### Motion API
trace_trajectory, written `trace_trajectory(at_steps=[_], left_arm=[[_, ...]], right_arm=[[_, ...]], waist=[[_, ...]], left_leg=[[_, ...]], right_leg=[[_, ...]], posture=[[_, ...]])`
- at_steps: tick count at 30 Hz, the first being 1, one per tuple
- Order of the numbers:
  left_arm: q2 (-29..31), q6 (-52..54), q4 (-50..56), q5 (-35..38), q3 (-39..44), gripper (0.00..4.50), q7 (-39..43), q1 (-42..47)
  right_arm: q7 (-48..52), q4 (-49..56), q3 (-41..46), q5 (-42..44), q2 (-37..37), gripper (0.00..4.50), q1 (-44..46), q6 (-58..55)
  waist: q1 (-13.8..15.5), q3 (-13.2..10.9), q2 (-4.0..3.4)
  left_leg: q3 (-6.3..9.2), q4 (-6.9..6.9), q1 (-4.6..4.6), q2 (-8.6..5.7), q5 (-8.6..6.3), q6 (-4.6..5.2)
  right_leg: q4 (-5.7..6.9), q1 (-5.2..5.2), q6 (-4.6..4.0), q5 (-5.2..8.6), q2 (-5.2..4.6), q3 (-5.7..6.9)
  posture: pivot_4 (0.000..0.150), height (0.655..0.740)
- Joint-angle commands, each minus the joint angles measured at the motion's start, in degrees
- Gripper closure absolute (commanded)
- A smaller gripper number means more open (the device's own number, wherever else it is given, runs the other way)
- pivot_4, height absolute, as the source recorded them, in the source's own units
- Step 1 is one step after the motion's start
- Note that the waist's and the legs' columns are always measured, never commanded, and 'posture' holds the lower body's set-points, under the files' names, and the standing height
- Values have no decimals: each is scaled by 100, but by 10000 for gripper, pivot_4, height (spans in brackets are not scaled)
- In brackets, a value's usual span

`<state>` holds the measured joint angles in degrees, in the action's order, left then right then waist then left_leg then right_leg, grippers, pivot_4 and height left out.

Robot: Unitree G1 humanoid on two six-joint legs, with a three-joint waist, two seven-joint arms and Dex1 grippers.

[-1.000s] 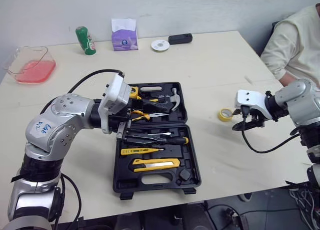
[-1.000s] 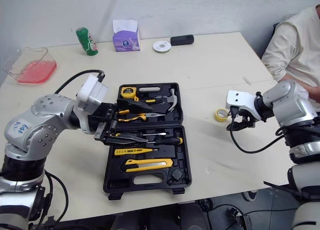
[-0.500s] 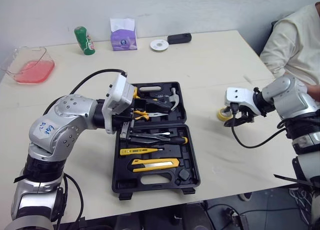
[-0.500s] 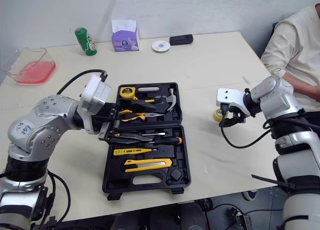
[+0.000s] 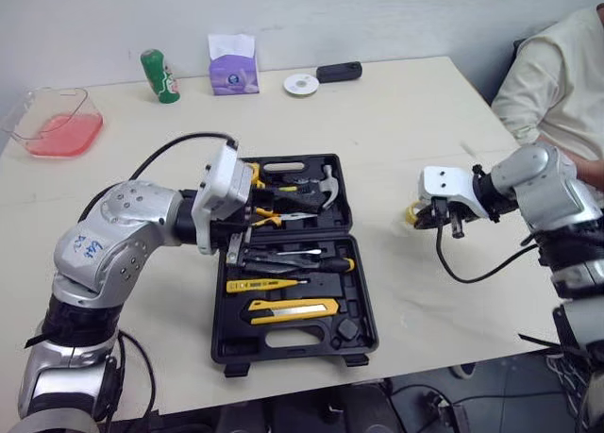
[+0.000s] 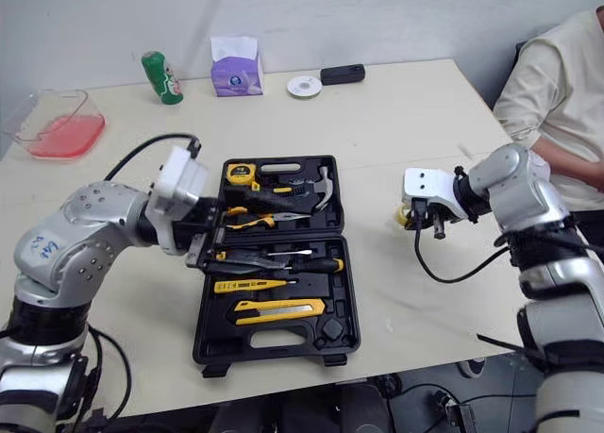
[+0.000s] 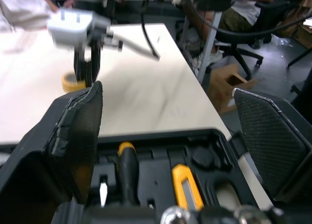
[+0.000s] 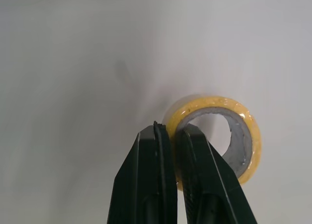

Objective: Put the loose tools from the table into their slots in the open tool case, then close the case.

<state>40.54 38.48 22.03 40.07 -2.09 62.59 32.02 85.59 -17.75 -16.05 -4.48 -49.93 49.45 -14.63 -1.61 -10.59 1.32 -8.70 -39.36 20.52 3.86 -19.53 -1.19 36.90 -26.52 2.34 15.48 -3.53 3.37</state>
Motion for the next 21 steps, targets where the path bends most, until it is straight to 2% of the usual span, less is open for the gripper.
trace_trajectory(at_steps=[1, 5, 8, 15, 21], left_arm=[[268, -188, 596, -65, -148, 0, 275, -459], [513, -281, 710, -138, -252, 0, 515, -734], [757, -435, 740, -298, -412, 0, 789, -1095], [907, -773, 718, -659, -550, 0, 876, -1359], [888, -718, 698, -610, -523, 0, 867, -1258]], right_arm=[[241, 3139, 494, 1572, -63, 44809, -1151, -1300], [-47, 4427, 448, 2057, -147, 44809, -1782, -1820], [-362, 4994, -50, 2011, 130, 44809, -2281, -1599], [-722, 4863, -719, 1421, 103, 44809, -2613, -1238], [-659, 4940, -704, 1419, -206, 44809, -2735, -1258]], waist=[[21, 2, 2], [16, 1, 2], [7, 11, 17], [16, 9, 21], [20, 10, 24]], left_leg=[[17, 9, -10, 6, -3, -11], [24, 0, -8, 1, -1, -19], [22, 2, -23, -9, 3, -8], [25, 11, -23, -12, 5, -3], [28, 12, -26, -11, 2, 1]], right_leg=[[-3, 9, -6, 5, -3, 1], [10, 9, -11, 8, 4, 7], [10, 23, -10, 7, 5, 5], [2, 27, -14, 10, 6, 10], [-1, 30, -15, 11, 7, 12]], posture=[[1500, 7244], [1500, 7244], [1500, 7244], [1500, 7244], [1500, 7244]])
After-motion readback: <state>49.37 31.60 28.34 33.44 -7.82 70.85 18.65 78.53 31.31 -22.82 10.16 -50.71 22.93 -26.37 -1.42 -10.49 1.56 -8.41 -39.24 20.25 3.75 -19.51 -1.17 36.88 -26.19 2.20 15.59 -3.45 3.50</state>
